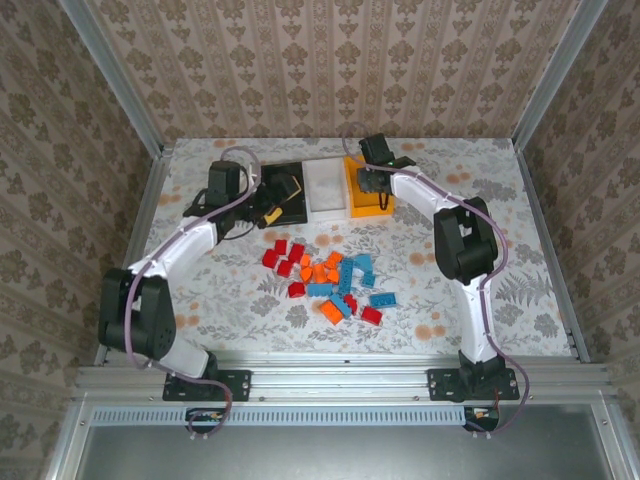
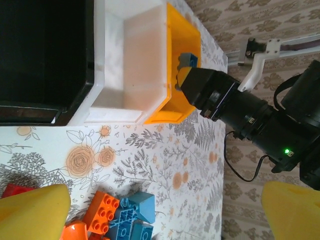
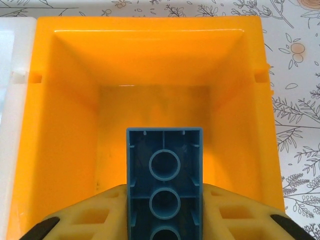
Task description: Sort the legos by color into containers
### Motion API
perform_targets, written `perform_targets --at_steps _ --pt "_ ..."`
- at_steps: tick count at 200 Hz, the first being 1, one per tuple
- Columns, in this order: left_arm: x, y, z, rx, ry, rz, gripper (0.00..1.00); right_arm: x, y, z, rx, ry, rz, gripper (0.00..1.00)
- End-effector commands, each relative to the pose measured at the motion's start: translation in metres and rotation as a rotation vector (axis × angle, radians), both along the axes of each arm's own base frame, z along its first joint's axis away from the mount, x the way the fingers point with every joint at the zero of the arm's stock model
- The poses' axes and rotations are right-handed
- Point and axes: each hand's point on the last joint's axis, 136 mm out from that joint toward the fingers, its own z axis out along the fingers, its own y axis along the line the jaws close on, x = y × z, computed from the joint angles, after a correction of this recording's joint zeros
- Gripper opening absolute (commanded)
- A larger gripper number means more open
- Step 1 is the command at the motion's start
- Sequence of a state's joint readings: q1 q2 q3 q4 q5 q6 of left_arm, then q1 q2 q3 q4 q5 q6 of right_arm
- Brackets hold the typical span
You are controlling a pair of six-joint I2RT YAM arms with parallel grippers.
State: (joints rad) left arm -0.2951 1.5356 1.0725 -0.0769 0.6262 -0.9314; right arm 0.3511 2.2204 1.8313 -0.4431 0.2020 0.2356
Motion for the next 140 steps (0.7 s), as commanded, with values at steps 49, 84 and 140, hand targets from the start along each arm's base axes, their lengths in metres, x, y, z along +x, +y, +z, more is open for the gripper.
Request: perform_targets --at_steps 49,84,140 --pt "-0.006 -0.008 0.009 -0.114 0.029 -0.095 1.00 -0.002 -0.003 0.003 -0.038 0.032 0.013 0.46" --pt "-0.010 -0.009 0.018 -0.124 0.006 -0.097 1.00 -0.017 -0.001 0.034 -0.018 -0.011 0.018 0.46" --pt "-0.041 -0.025 0.046 -0.159 -0.025 -0.138 1.00 -0.128 0.029 0.039 0.023 0.023 0.089 0.53"
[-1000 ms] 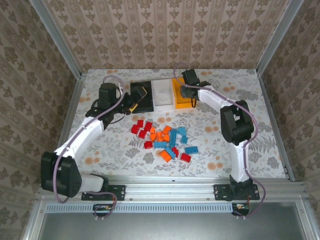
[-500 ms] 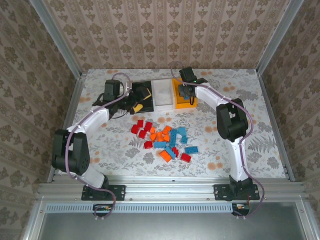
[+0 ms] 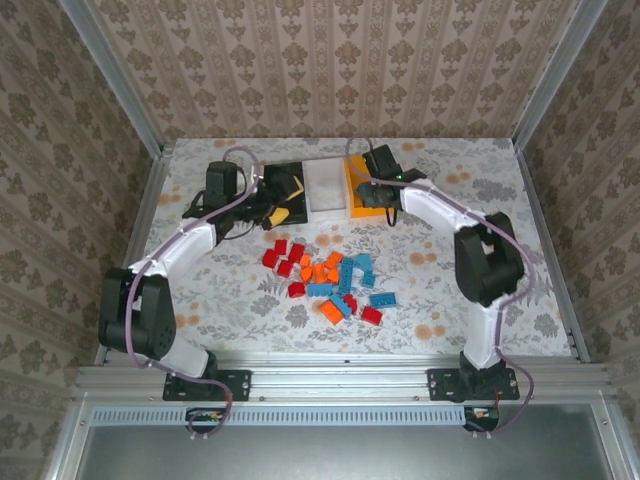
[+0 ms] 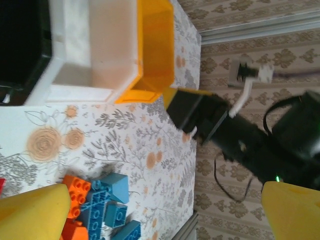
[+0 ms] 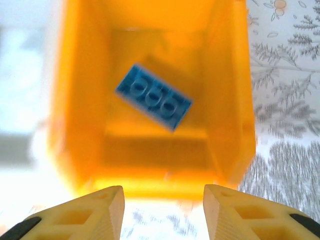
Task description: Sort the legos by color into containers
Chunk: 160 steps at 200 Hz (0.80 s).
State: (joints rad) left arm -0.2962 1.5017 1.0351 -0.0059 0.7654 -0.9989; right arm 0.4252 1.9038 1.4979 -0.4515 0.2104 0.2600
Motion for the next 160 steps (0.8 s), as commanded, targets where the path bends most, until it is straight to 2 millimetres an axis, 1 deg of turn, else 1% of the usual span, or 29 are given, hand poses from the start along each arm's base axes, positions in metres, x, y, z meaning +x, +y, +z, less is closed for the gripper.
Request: perform_targets --at_steps 1,5,15,20,28,36,43,44,49,51,54,58,64,72,86,99,109,133,143,160 --pt "-0.023 -0.011 0.027 -0.036 -0.036 -0.049 1.00 -0.045 0.023 0.007 0.022 0.006 0.041 0.53" --pt "-0.028 -0.012 0.028 -0.028 -0.032 -0.053 1.00 -0.055 0.024 -0.001 0.008 0.028 0.047 0.55" --pt "-0.042 -0.011 0.028 -0.003 -0.026 -0.066 1.00 -0.076 0.029 -0.014 -0.015 0.066 0.067 0.57" --pt "-0.050 -0.009 0.029 0.010 -0.033 -0.071 1.00 -0.085 0.032 -0.018 -0.020 0.078 0.077 0.58" --pt "-0.062 -0.005 0.025 0.042 -0.037 -0.068 1.00 -0.102 0.036 -0.027 -0.023 0.102 0.090 0.60" --pt "-0.076 0.001 0.021 0.075 -0.058 -0.055 1.00 -0.118 0.043 -0.030 -0.013 0.118 0.102 0.61" --pt "-0.089 0.008 0.011 0.103 -0.059 -0.040 1.00 -0.131 0.050 -0.032 -0.001 0.126 0.110 0.61" --pt "-0.091 0.008 0.013 0.101 -0.066 -0.040 1.00 -0.133 0.051 -0.033 -0.001 0.129 0.111 0.61" --pt "-0.097 0.016 0.005 0.127 -0.076 -0.006 1.00 -0.141 0.056 -0.033 0.005 0.130 0.110 0.62" --pt "-0.100 0.018 0.005 0.128 -0.085 0.001 1.00 -0.145 0.058 -0.034 0.006 0.132 0.111 0.62" --pt "-0.105 0.022 -0.002 0.137 -0.081 0.014 1.00 -0.150 0.062 -0.033 0.015 0.131 0.111 0.62" --pt "-0.111 0.026 -0.007 0.140 -0.083 0.031 1.00 -0.156 0.066 -0.034 0.021 0.130 0.116 0.61" --pt "-0.119 0.033 -0.011 0.139 -0.095 0.058 1.00 -0.165 0.072 -0.036 0.036 0.132 0.108 0.60" --pt "-0.130 0.043 -0.026 0.145 -0.089 0.099 1.00 -0.173 0.076 -0.038 0.045 0.131 0.086 0.56" --pt "-0.143 0.059 -0.044 0.135 -0.084 0.181 1.00 -0.180 0.081 -0.043 0.048 0.128 0.069 0.51" --pt "-0.153 0.070 -0.051 0.115 -0.104 0.227 1.00 -0.180 0.083 -0.050 0.042 0.137 0.062 0.47" --pt "-0.159 0.076 -0.050 0.108 -0.127 0.246 1.00 -0.178 0.083 -0.053 0.027 0.140 0.057 0.44" --pt "-0.172 0.087 -0.045 0.134 -0.165 0.261 1.00 -0.175 0.084 -0.065 -0.009 0.160 0.058 0.45" --pt "-0.175 0.090 -0.043 0.142 -0.172 0.263 1.00 -0.173 0.084 -0.069 -0.018 0.164 0.056 0.47" --pt "-0.177 0.090 -0.047 0.148 -0.158 0.258 1.00 -0.170 0.083 -0.074 -0.023 0.166 0.054 0.48"
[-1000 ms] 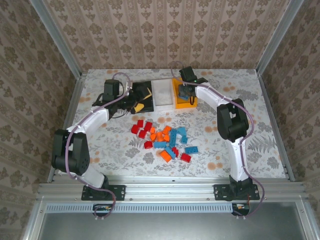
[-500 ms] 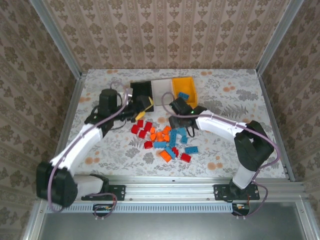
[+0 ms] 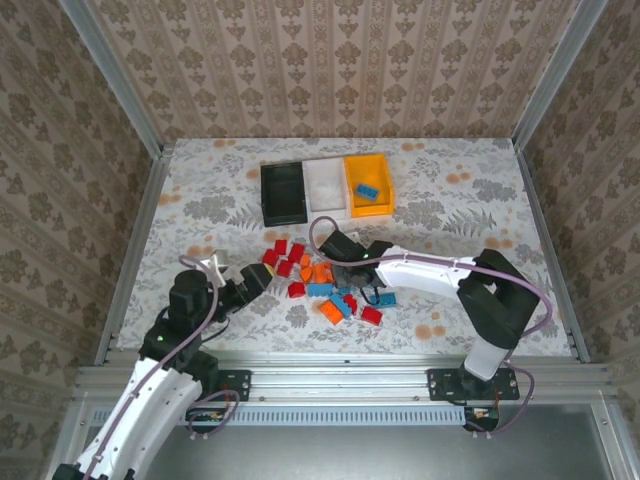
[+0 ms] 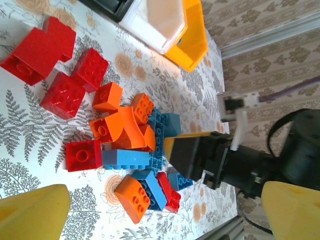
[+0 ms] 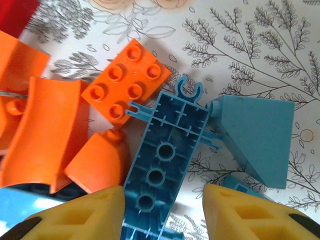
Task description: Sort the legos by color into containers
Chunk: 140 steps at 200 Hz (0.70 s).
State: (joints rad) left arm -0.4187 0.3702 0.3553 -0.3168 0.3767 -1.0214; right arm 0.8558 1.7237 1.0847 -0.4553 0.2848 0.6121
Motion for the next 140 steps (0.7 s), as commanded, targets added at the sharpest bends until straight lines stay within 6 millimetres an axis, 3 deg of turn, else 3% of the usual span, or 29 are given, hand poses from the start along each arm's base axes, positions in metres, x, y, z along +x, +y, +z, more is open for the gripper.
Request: perform_targets --at_steps 1,52,90,140 --pt "-0.002 0.007 -0.002 0.032 0.021 0.031 1.00 0.010 -0.002 -0.005 -0.021 -0.014 -0.038 0.48" --pt "-0.002 0.003 -0.009 0.020 0.065 0.015 1.00 0.018 -0.012 -0.011 -0.050 -0.021 -0.038 0.47" --pt "-0.001 0.004 -0.013 0.036 0.072 0.021 1.00 0.032 -0.035 -0.017 -0.098 -0.034 -0.061 0.47" --pt "0.005 0.002 -0.013 0.046 0.074 0.022 1.00 0.047 -0.049 -0.007 -0.124 -0.069 -0.064 0.47"
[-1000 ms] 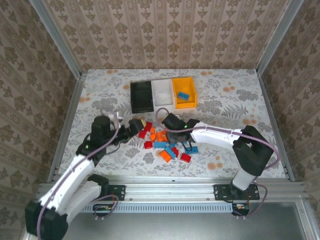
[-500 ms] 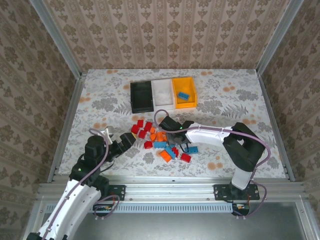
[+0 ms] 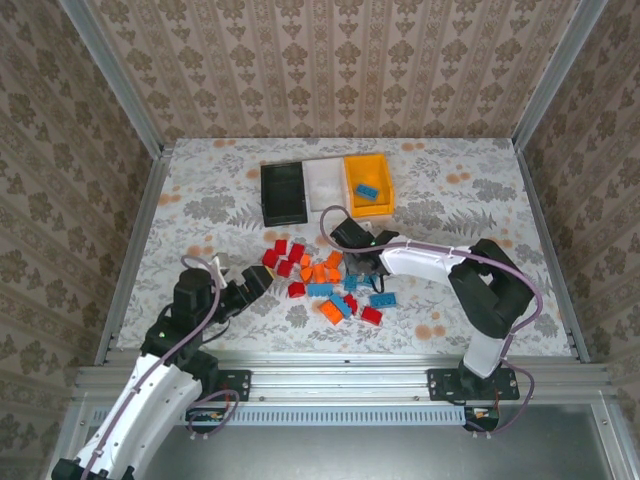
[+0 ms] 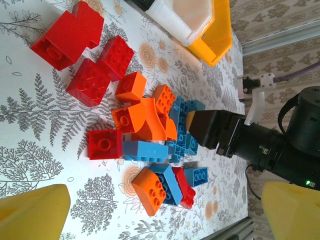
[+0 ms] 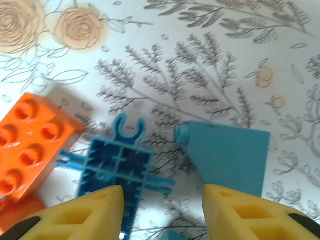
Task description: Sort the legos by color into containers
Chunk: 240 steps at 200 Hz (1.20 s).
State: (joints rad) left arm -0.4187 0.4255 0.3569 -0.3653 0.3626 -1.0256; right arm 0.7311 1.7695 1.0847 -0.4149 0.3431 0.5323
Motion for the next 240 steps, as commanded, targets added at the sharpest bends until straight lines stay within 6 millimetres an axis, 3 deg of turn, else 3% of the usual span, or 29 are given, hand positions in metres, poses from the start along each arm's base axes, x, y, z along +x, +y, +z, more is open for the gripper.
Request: perform_targets --at_steps 1,80,119,153,240 --pt "0.006 -0.001 0.008 0.002 -0.019 0.005 1.00 0.008 -0.008 0.004 -0.045 -0.030 0.013 0.47" --pt "0.017 -0.013 0.003 0.006 0.021 -0.031 1.00 0.014 -0.012 0.035 -0.018 -0.084 0.043 0.47" --pt "0.018 -0.019 -0.007 0.001 0.052 -0.062 1.00 0.016 -0.020 0.039 -0.003 -0.072 0.075 0.58" --pt "0.023 -0.024 -0.010 -0.009 0.059 -0.067 1.00 0.012 -0.019 0.025 0.016 -0.004 0.122 0.71" --pt "0.026 -0.030 -0.015 0.004 0.081 -0.084 1.00 0.025 -0.046 -0.012 0.006 0.067 0.040 0.66"
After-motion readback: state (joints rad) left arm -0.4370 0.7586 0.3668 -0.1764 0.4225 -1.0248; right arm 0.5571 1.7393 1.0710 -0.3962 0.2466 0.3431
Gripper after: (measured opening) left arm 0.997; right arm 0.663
